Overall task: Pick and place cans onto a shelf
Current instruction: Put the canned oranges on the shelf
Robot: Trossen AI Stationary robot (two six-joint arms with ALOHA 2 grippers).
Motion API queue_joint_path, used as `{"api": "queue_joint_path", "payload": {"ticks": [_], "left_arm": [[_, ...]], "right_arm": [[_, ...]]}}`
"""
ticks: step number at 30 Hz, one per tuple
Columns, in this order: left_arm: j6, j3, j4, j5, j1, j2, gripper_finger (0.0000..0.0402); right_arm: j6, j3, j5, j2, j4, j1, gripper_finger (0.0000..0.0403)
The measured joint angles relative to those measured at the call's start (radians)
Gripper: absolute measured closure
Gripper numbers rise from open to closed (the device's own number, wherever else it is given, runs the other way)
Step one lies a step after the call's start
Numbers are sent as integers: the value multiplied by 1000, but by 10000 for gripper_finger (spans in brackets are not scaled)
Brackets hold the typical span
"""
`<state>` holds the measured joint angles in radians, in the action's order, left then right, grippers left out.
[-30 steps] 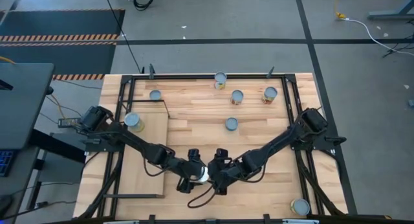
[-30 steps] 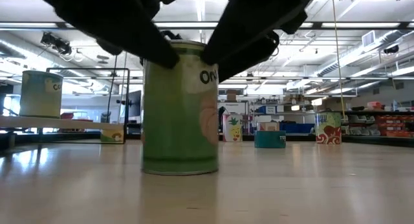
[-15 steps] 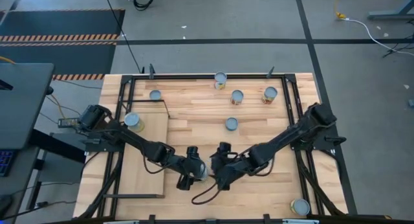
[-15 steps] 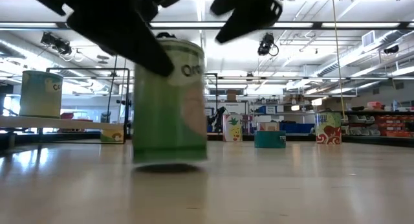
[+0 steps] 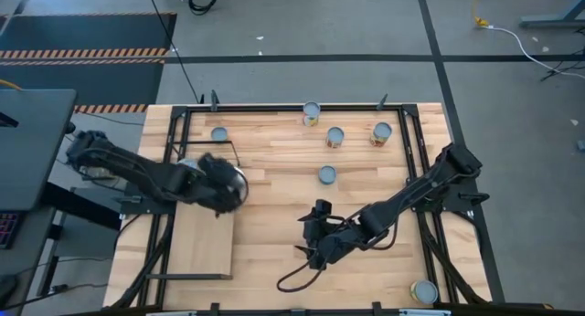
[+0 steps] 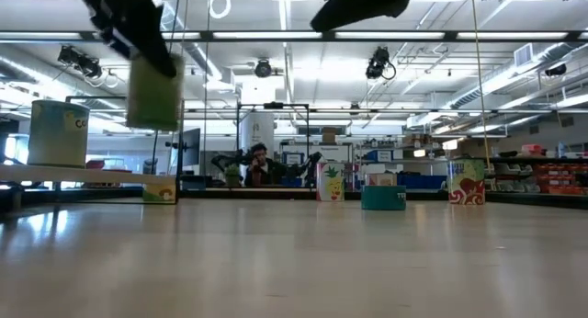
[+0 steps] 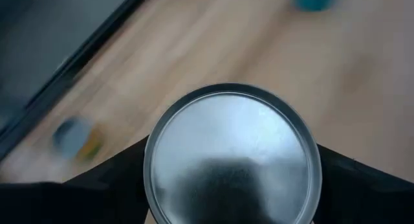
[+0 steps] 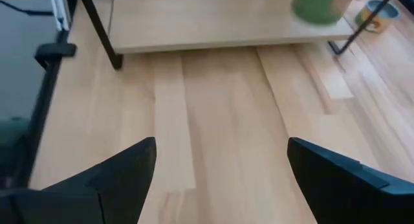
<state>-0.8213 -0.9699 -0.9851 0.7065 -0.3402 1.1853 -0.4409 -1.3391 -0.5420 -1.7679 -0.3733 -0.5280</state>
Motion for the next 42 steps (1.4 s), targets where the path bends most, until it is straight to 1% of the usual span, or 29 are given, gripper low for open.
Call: {"api": "queue_joint_path", "payload": {"ticks": [3, 5, 8, 10, 15, 17, 20, 22, 29, 36, 42], "left_arm": [[-181, 3, -127, -19, 53, -2, 90], [-252, 29, -155, -24, 79, 2, 90], [-376, 111, -117, -26, 94, 10, 90], [-435, 157, -85, -5, 93, 7, 90], [-533, 177, -61, 66, 94, 7, 90], [-543, 177, -63, 67, 94, 7, 86], [-562, 177, -62, 76, 93, 7, 61], [-565, 177, -63, 75, 94, 7, 53], [-575, 176, -77, 41, 93, 7, 54], [-558, 121, -192, 35, 93, -2, 54], [-529, 100, -190, 21, 89, -2, 54]], "right_arm": [[-2, 0, -5, -4, 8, 1, 47], [-1, 0, -18, -7, 5, 1, 47], [-1, 0, -18, -8, 7, -1, 47], [0, 0, -19, -8, 6, -3, 47], [39, 0, -5, -8, -2, -8, 47], [40, 0, 7, -8, -5, -8, 47], [40, 0, 9, -8, -15, -12, 47], [40, 0, 10, -8, -16, -17, 47], [44, 0, 12, -8, -28, -34, 47], [18, 0, 13, -8, -33, -48, 47], [17, 0, 12, -8, -33, -49, 47]]}}
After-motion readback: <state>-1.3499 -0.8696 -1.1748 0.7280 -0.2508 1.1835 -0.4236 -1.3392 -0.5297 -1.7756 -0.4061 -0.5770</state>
